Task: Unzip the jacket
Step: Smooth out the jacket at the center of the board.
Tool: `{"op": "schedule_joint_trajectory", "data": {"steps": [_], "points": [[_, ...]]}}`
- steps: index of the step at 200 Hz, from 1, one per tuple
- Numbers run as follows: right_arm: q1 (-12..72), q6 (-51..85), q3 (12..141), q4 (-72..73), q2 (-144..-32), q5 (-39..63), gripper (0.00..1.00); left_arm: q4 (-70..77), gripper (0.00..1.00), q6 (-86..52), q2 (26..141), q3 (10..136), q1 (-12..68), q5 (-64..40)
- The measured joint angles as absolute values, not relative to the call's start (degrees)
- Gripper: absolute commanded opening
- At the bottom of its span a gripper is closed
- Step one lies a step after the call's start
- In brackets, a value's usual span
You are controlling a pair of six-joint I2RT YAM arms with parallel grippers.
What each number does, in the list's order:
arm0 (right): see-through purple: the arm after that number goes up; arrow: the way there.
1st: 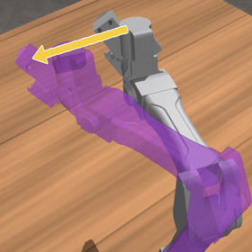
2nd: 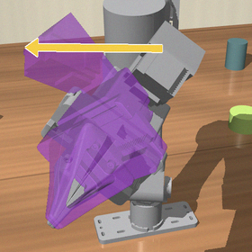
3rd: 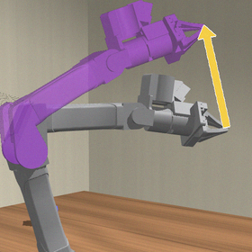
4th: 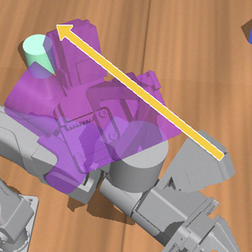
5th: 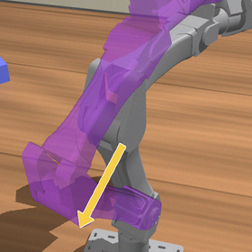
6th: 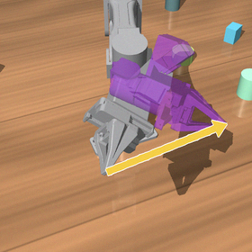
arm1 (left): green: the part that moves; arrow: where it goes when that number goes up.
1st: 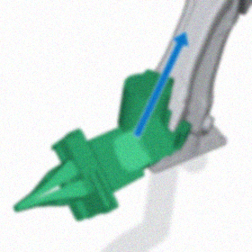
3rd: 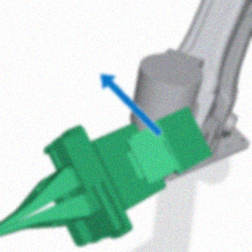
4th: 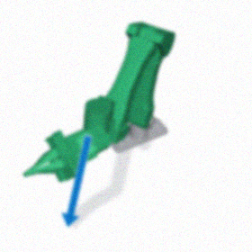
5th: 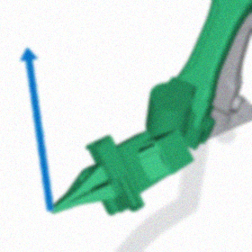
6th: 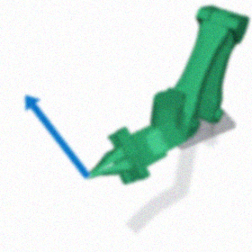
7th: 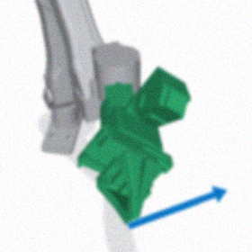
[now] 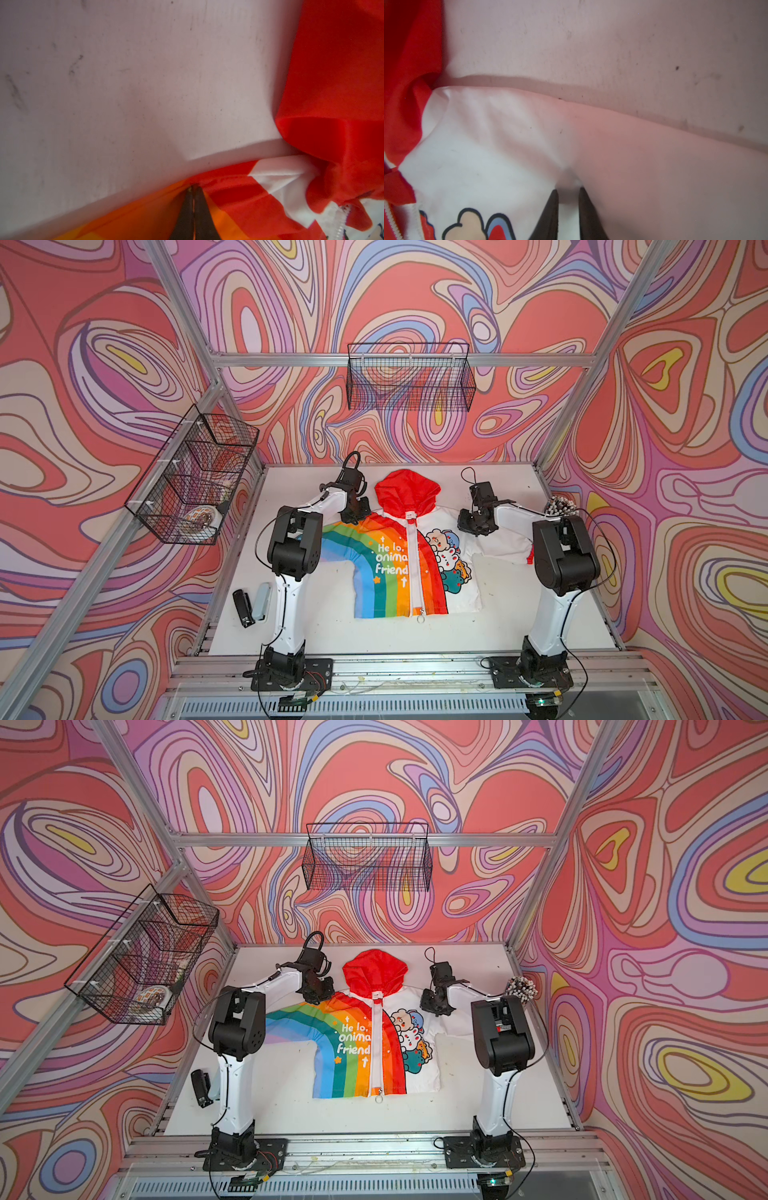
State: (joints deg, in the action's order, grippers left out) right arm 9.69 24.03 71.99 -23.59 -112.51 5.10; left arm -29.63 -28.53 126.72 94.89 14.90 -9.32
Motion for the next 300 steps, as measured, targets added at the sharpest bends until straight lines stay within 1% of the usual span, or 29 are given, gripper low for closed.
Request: {"op": "schedule_joint_trajectory", "data": {"steps": [56, 114, 131, 137, 145, 155, 173, 187, 205, 220, 229, 239, 255, 278, 300], "points": [[9.41, 23.79, 71.33, -23.03, -112.07, 7.86, 0.23, -28.05, 0.08, -28.51, 125.1, 92.2, 13.56, -9.43], [9.41, 23.64, 70.06, -22.96, -111.2, 10.87, 0.25, -28.29, 0.08, -28.08, 125.01, 92.14, 12.53, -9.47], [9.43, 23.57, 70.06, -23.2, -111.09, 10.98, 0.25, -28.27, 0.11, -27.99, 124.99, 92.14, 12.53, -9.47], [9.43, 23.55, 70.06, -23.46, -111.0, 11.03, 0.26, -28.29, 0.14, -27.83, 124.92, 92.12, 12.53, -9.47], [9.45, 23.42, 70.06, -23.79, -110.83, 11.05, 0.28, -28.27, 0.21, -27.66, 124.81, 92.03, 12.51, -9.58], [9.45, 23.31, 70.06, -24.34, -110.48, 11.05, 0.31, -28.29, 0.27, -27.42, 124.38, 91.72, 12.45, -10.13], [9.56, 22.94, 69.69, -24.8, -108.86, 11.16, 0.36, -29.1, 0.4, -27.16, 123.28, 90.94, 12.19, -11.0], [9.89, 22.68, 68.75, -24.77, -106.19, 11.09, 0.41, -30.17, 0.49, -26.94, 121.91, 90.52, 11.99, -11.62], [10.61, 22.44, 67.05, -24.18, -101.27, 10.52, 0.47, -30.65, 0.64, -26.35, 118.43, 90.24, 12.01, -12.05], [11.51, 22.09, 65.43, -23.35, -96.92, 10.11, 0.49, -30.33, 0.68, -25.98, 113.73, 89.25, 12.19, -12.25], [12.01, 22.09, 64.25, -22.9, -94.48, 9.96, 0.49, -29.65, 0.68, -25.8, 110.17, 87.99, 12.58, -12.25], [12.64, 22.11, 62.67, -22.52, -91.88, 9.8, 0.48, -28.8, 0.64, -25.65, 106.34, 86.26, 13.26, -12.16], [13.72, 22.81, 59.44, -22.35, -88.18, 9.54, 0.43, -26.04, 0.56, -25.61, 99.48, 81.14, 15.62, -11.84], [16.75, 25.34, 52.75, -22.85, -82.81, 9.04, 0.38, -22.87, 0.51, -25.93, 90.85, 70.67, 22.02, -11.05], [20.45, 28.86, 46.33, -24.6, -78.08, 8.86, 0.34, -22.39, 0.46, -26.94, 86.83, 62.3, 28.05, -9.69]]}}
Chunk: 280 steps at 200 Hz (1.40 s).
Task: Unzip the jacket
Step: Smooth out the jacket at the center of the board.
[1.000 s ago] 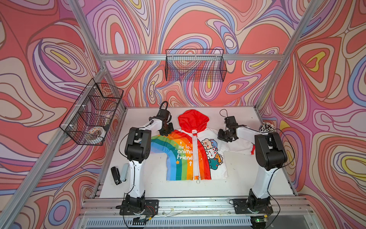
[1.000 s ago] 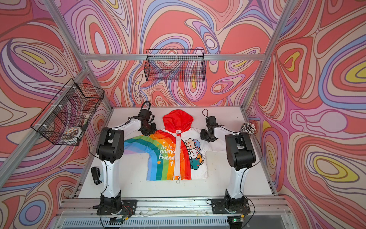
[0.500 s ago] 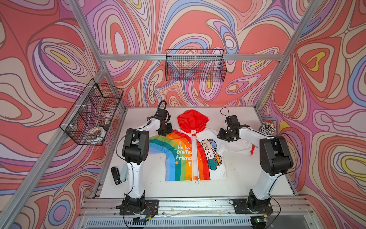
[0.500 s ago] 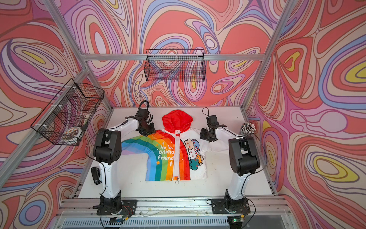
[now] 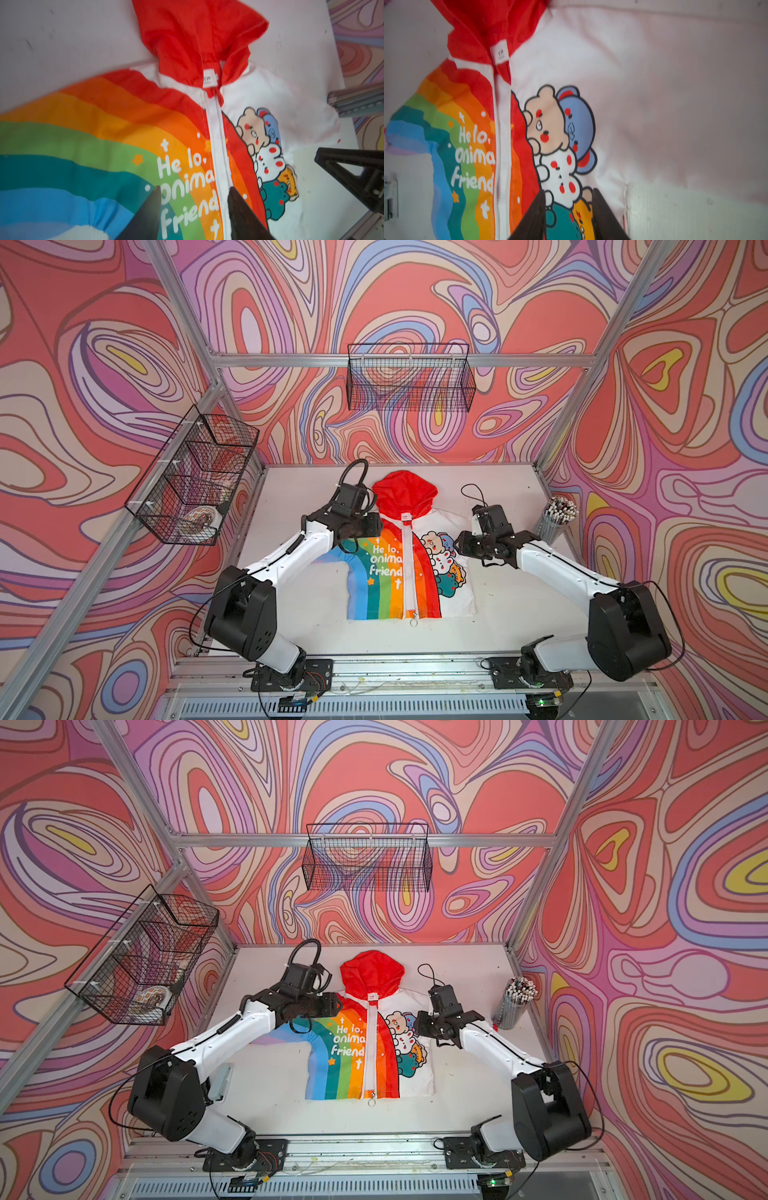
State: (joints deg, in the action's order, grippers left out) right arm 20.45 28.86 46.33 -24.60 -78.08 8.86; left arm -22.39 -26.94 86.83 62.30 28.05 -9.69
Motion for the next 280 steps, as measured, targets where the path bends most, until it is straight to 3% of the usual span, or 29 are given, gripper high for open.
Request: {"op": "schedule_joint_trajectory", "data": {"steps": [48, 119, 184, 218, 229, 260, 280], "points": [[26.2, 35.44, 37.95, -28.16, -72.44, 9.19, 0.27, -22.33, 0.37, -31.81, 79.9, 47.97, 34.41, -6.96], [29.52, 38.76, 35.62, -27.83, -76.51, 9.85, 0.24, -18.96, 0.34, -38.09, 77.41, 35.75, 36.58, -6.85], [30.83, 40.62, 35.62, -27.86, -78.15, 7.84, 0.24, -17.23, 0.3, -42.72, 78.37, 34.28, 36.82, -5.91], [30.96, 41.04, 35.57, -29.54, -76.07, 5.43, 0.33, -16.75, 0.29, -44.34, 75.11, 32.01, 36.82, -5.65], [30.96, 40.58, 35.75, -30.5, -74.24, 4.12, 0.39, -18.48, 0.36, -44.36, 72.99, 31.66, 36.82, -5.23], [30.96, 38.92, 38.59, -31.68, -68.18, -2.42, 0.6, -23.4, 0.72, -42.17, 63.18, 34.52, 36.82, -1.34], [30.96, 36.88, 40.8, -29.47, -65.65, -8.51, 0.8, -23.77, 0.91, -40.14, 56.47, 37.52, 36.82, 4.23]]}}
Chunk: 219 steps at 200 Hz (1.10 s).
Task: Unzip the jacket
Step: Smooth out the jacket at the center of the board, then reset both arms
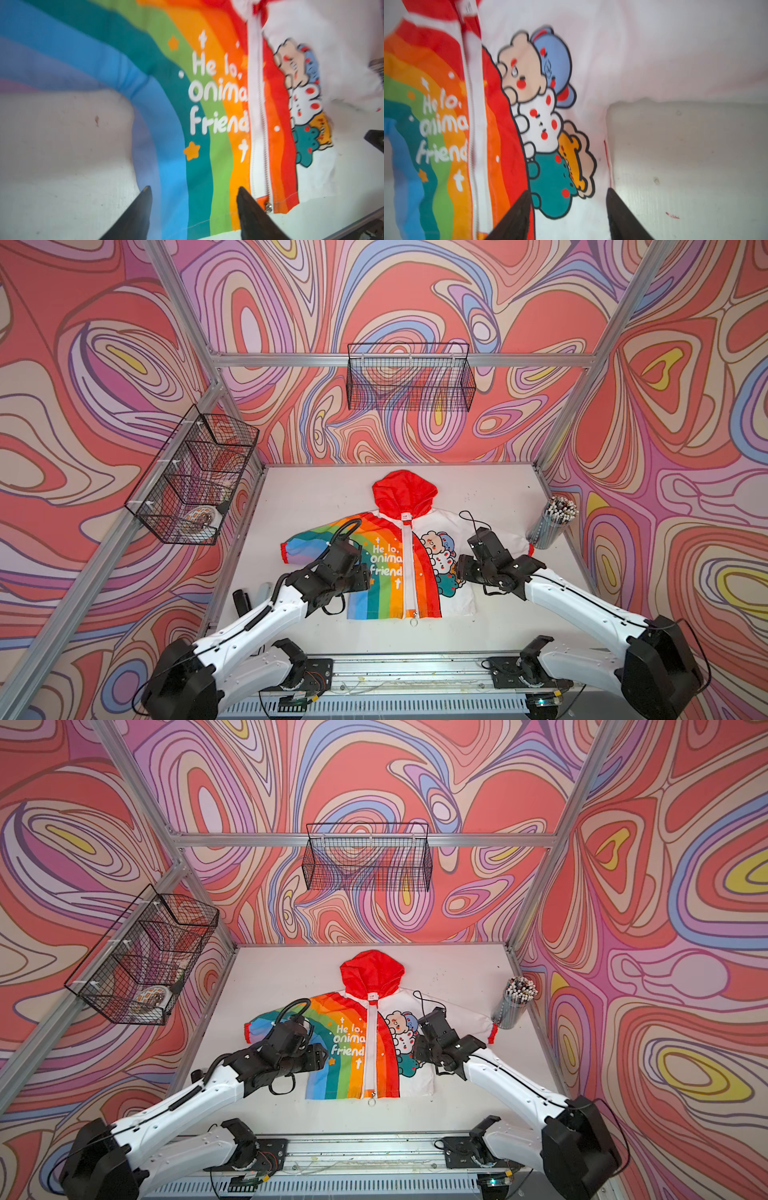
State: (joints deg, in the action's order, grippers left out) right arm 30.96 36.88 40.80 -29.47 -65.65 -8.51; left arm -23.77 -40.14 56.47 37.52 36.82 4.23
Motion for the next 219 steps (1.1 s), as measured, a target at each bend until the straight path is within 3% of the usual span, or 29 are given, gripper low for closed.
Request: {"op": "schedule_joint_trajectory", "data": {"steps": [21, 68, 108, 146, 219], "points": [[30.96, 34.44, 41.32, -24.93, -64.51, -15.81, 0.98, -22.39, 1.0, -37.82, 49.23, 37.39, 36.82, 12.01], [30.59, 24.05, 37.69, -5.93, -65.54, -33.67, 0.94, -11.51, 1.0, -25.58, 36.75, 27.07, 35.42, 29.71], [22.02, 16.73, 34.89, 4.64, -70.96, -36.21, 0.98, 1.61, 1.0, -11.55, 32.75, 13.96, 28.77, 35.22], [13.32, 11.6, 34.92, 10.39, -77.19, -34.09, 0.98, 12.91, 1.0, -5.89, 39.51, 11.68, 19.62, 34.72], [6.85, 4.12, 34.15, 26.28, -89.89, -25.06, 0.99, 29.63, 1.0, 1.85, 65.69, 13.04, 13.89, 24.93]]}}
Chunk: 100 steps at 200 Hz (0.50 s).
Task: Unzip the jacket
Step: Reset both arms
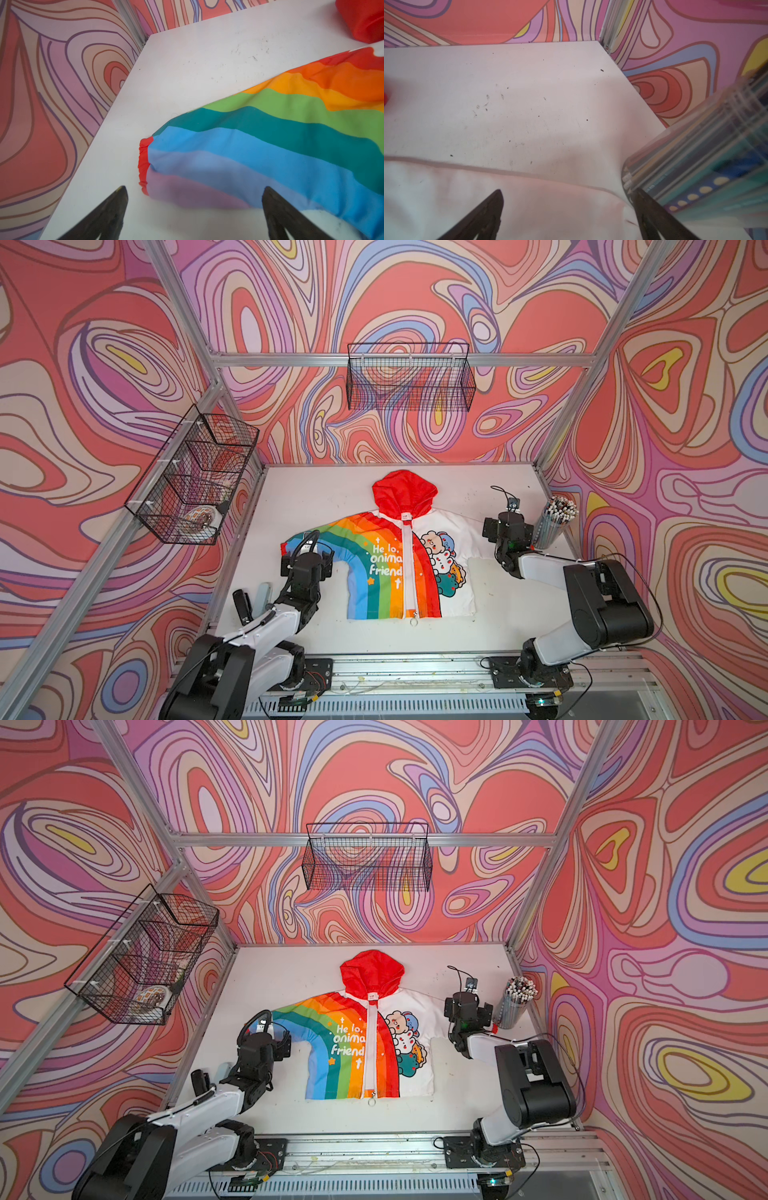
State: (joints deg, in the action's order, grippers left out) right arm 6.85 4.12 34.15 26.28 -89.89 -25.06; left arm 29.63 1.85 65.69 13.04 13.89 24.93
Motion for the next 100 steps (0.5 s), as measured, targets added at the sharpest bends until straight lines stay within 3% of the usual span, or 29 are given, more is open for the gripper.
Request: {"op": "schedule_joint_trajectory", "data": {"steps": [100], "points": [[3.11, 0.64, 24.97, 53.6, -96.73, -13.04, 0.98, 49.74, 1.0, 0.8, 87.96, 17.41, 1.8, 5.43]]}}
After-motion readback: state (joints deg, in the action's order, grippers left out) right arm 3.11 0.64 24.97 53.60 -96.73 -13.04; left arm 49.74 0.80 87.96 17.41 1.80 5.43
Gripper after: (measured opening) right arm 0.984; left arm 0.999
